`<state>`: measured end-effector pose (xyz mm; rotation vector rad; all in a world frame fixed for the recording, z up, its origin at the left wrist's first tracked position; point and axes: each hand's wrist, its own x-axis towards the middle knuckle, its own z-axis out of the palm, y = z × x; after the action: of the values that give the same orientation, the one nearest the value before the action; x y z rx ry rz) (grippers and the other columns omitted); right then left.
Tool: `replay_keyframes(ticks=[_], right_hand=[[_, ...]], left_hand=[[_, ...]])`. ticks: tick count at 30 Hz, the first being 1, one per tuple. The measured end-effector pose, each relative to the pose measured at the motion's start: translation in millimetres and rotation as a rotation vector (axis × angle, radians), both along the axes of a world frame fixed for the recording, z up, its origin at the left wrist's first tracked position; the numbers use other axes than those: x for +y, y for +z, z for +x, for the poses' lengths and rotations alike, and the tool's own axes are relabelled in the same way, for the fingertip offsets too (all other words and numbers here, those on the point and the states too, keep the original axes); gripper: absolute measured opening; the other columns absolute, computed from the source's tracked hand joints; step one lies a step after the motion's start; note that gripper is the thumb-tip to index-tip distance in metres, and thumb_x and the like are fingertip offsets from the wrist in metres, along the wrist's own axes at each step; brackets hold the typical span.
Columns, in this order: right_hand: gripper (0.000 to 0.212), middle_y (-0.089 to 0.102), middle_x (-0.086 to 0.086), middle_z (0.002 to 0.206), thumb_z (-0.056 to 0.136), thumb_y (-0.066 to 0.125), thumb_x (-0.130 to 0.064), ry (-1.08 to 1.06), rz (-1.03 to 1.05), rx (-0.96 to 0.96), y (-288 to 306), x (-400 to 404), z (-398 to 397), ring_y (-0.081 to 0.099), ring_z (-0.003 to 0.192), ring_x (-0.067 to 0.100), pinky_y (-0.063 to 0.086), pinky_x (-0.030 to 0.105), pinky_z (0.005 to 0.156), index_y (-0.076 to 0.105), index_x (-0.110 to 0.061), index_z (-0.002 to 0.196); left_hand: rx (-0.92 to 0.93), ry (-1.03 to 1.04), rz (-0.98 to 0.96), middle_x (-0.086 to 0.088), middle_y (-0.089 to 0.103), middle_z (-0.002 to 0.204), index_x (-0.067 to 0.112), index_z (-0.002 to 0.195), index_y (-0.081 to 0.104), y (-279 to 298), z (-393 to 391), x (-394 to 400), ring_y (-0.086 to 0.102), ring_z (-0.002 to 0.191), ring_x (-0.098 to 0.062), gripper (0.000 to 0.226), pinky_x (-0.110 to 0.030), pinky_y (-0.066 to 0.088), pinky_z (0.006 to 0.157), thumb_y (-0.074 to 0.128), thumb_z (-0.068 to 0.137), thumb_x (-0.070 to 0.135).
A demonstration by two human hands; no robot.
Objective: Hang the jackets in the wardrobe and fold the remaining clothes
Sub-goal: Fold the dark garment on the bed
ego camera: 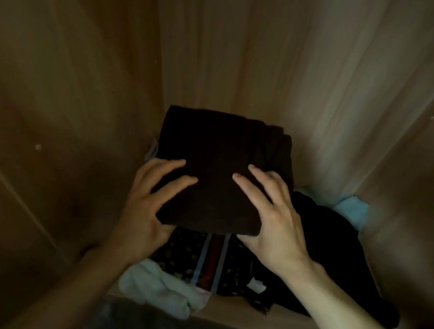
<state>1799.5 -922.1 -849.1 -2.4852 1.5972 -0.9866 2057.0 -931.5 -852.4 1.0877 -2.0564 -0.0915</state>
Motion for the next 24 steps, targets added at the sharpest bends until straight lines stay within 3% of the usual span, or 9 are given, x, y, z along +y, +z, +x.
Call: replay_keyframes(ticks=[3,5,7,10,16,19,21,23,24], right_hand=[[0.101,0.002,-0.011,0.164,0.077,0.079,-0.034,-0.089,0.257,0.143,-74,-8,3,0.003,0.151,0.024,0.04,0.057,0.108,0.014,-0.044,0.154],[0.098,-0.015,-0.016,0.163,0.085,0.068,-0.041,-0.153,0.482,0.311,-133,-10,9,-0.007,0.152,0.02,0.018,0.066,0.115,-0.002,-0.05,0.152],[0.093,-0.028,-0.02,0.158,0.089,0.06,-0.047,-0.19,0.633,0.349,-182,-11,17,-0.015,0.151,0.017,0.002,0.067,0.116,-0.011,-0.054,0.148],[0.092,-0.036,-0.019,0.155,0.088,0.051,-0.06,-0.17,0.636,0.36,-219,-9,17,-0.027,0.146,0.015,-0.004,0.063,0.116,-0.024,-0.057,0.142],[0.105,-0.028,-0.018,0.159,0.076,0.058,-0.065,-0.14,0.635,0.379,-208,-15,11,-0.018,0.151,0.019,-0.002,0.063,0.116,-0.02,-0.052,0.145],[0.114,-0.025,-0.018,0.159,0.06,0.048,-0.088,-0.097,0.72,0.353,-188,-14,11,-0.021,0.149,0.019,-0.01,0.065,0.113,-0.015,-0.049,0.147],[0.099,-0.018,-0.017,0.161,0.067,0.023,-0.097,-0.109,0.632,0.251,-174,-13,12,-0.02,0.15,0.02,-0.016,0.059,0.114,-0.008,-0.049,0.148],[0.078,-0.017,-0.013,0.163,0.083,0.005,-0.083,-0.168,0.49,0.185,-164,-14,18,-0.021,0.15,0.019,-0.017,0.051,0.116,-0.009,-0.046,0.151],[0.073,-0.021,-0.011,0.163,0.089,0.002,-0.075,-0.187,0.449,0.193,-162,-17,22,-0.024,0.149,0.018,-0.016,0.048,0.118,-0.012,-0.043,0.152]], left_hand=[[-0.126,0.023,0.215,-0.002,0.034,0.153,0.02,0.139,0.055,-75,-4,-13,0.029,0.143,-0.028,0.079,-0.045,0.028,0.119,0.079,0.067,-0.002],[-0.249,0.073,0.457,0.008,0.018,0.158,0.032,0.146,0.042,-130,-14,-14,0.021,0.148,-0.022,0.084,-0.039,0.021,0.122,0.07,0.076,-0.003],[-0.26,0.147,0.528,0.014,0.012,0.159,0.04,0.147,0.036,-176,-17,-13,0.017,0.149,-0.019,0.072,-0.029,0.013,0.123,0.056,0.09,0.002],[-0.254,0.164,0.539,0.009,0.017,0.162,0.038,0.145,0.043,-209,-18,-10,0.017,0.149,-0.021,0.062,-0.025,0.01,0.119,0.052,0.096,0.003],[-0.376,0.189,0.634,0.016,0.01,0.162,0.044,0.149,0.029,-192,-21,-14,0.013,0.149,-0.015,0.072,-0.028,0.024,0.117,0.053,0.09,0.011],[-0.478,0.162,0.732,0.013,0.011,0.155,0.042,0.146,0.024,-162,-24,-15,0.019,0.144,-0.018,0.085,-0.039,0.029,0.114,0.066,0.073,0.051],[-0.472,0.189,0.656,0.011,0.019,0.15,0.04,0.142,0.028,-146,-26,-17,0.024,0.139,-0.018,0.09,-0.043,0.031,0.111,0.051,0.066,0.082],[-0.515,0.227,0.506,0.005,0.015,0.16,0.034,0.151,0.023,-138,-30,-18,0.015,0.147,-0.023,0.084,-0.047,0.024,0.117,0.021,0.081,0.083],[-0.558,0.228,0.468,0.002,0.004,0.166,0.031,0.156,0.016,-138,-34,-20,0.003,0.152,-0.024,0.084,-0.049,0.017,0.12,0.008,0.086,0.077]])
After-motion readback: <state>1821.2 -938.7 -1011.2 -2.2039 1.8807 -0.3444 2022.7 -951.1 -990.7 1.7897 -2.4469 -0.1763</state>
